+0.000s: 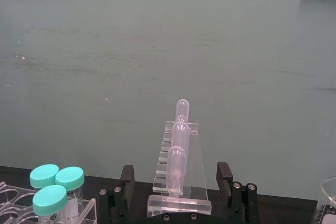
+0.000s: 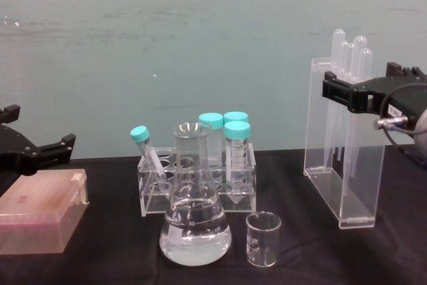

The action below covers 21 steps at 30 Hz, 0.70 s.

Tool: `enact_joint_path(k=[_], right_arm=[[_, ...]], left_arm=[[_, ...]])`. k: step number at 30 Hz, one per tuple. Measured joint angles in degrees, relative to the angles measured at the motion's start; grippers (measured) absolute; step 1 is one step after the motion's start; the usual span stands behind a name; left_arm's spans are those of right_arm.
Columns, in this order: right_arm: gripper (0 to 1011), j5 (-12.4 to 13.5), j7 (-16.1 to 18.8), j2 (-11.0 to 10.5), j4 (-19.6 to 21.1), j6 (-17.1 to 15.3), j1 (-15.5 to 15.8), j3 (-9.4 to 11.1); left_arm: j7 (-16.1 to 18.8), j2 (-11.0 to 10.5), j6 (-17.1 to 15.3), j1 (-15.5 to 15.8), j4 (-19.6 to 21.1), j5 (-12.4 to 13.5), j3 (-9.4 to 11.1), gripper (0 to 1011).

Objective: Place the experimental apparatus aside using one hand.

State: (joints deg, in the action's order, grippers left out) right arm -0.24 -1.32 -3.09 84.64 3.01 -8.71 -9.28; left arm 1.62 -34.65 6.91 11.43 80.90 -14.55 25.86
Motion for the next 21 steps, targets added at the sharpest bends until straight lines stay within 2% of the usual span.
enact_joint_path(k=[21], right_arm=[[1002, -2.21, 2.35, 2.09, -1.55, 0.74, -0.75, 2.07]], left_arm=[[0.0, 0.0, 0.0, 0.0, 0.0, 0.0, 0.0, 1000]])
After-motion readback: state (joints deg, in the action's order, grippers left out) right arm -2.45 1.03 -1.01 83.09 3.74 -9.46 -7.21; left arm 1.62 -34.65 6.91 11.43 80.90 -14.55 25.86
